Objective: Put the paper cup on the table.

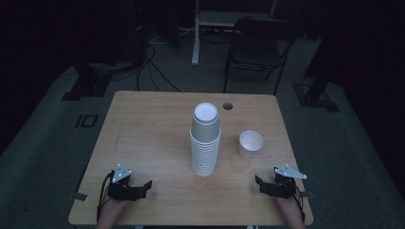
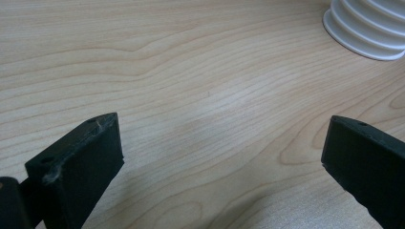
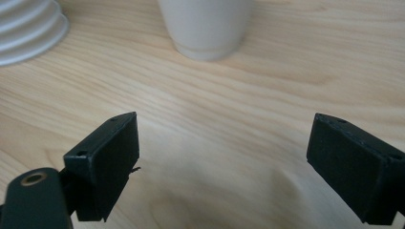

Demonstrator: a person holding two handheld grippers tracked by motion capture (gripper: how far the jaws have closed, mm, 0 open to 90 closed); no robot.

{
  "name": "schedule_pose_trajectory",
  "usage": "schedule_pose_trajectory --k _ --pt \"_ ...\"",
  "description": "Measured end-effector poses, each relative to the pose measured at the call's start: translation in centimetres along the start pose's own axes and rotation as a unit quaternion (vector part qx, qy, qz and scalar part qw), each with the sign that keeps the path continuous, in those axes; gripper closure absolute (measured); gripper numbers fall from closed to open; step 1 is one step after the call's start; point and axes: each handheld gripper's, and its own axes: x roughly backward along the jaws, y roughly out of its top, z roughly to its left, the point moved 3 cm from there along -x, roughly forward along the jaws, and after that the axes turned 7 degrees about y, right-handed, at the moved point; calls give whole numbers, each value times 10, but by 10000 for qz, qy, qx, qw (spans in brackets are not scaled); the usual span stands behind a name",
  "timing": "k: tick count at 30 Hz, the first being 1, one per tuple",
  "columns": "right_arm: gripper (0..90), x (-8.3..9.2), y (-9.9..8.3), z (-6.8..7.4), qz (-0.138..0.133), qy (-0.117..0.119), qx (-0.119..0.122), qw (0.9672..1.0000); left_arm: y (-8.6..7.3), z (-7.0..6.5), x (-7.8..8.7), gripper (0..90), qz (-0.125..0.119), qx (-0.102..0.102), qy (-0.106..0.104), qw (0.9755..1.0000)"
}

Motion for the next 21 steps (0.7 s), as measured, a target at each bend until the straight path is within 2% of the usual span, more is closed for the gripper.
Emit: schedule_pose_trajectory --k 6,12,17,19,21 --pt "103 11 -9 -6 26 -118 -126 9998 -1 -1 -1 7 31 10 10 10000" --pt "104 16 -14 -6 103 -234 -113 9996 -3 0 -1 7 74 -9 20 10000" --pt "104 21 -19 -6 105 -226 -163 9996 -3 0 -1 7 60 -52 103 9999" --pt "104 26 -23 -7 202 -354 -80 9991 -4 0 -2 7 84 -37 118 9999" --pt "104 28 -26 -9 221 -359 -164 9990 -4 0 -3 7 111 -40 135 9998"
